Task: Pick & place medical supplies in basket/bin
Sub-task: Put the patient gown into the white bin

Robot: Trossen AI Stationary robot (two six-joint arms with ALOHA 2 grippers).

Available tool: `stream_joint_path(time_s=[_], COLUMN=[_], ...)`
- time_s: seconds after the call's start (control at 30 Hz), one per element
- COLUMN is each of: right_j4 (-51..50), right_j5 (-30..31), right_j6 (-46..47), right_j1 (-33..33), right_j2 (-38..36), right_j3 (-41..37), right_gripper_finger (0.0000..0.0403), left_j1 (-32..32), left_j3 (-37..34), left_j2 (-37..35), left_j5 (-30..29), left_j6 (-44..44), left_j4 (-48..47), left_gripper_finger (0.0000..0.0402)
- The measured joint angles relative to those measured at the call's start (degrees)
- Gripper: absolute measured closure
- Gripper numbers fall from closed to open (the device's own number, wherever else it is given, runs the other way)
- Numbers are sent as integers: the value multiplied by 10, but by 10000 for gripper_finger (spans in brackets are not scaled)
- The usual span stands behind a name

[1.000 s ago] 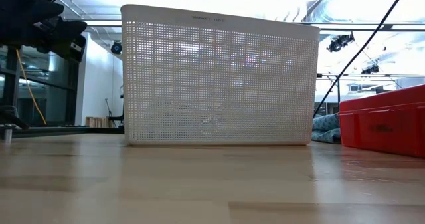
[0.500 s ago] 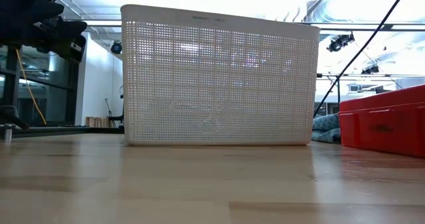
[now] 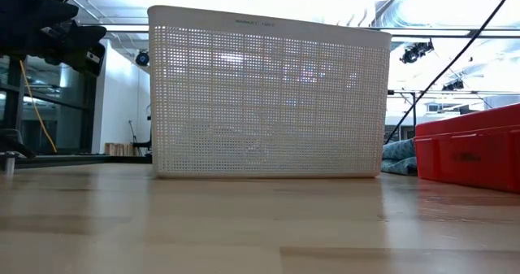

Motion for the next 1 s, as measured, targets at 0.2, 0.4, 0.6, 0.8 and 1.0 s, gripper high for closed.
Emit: stream_joint_path(time_s=[0.2,0.4,0.6,0.8,1.0], right_j4=[-135,-261,-284,-295,-378], right_j5=[3,0,-1,-1,0], right_j6=[61,122,142,144,146], right_j1=[-41,-94,-137,-172,-203], right_j2=[-44,-98,-148,-204,-249], right_j3=[2,-2,-39,-62,-64], right_gripper_finger=[129,129,129,129,129], left_j1=[0,0,0,0,0], left_j3=[0,0,0,0,0], left_j2=[0,0,3,3,3], left_j5=[0,0,0,0,0], left_j6=[0,0,0,0,0], left_j4=[0,0,5,8,9], left_gripper_finger=[226,226,226,226,226])
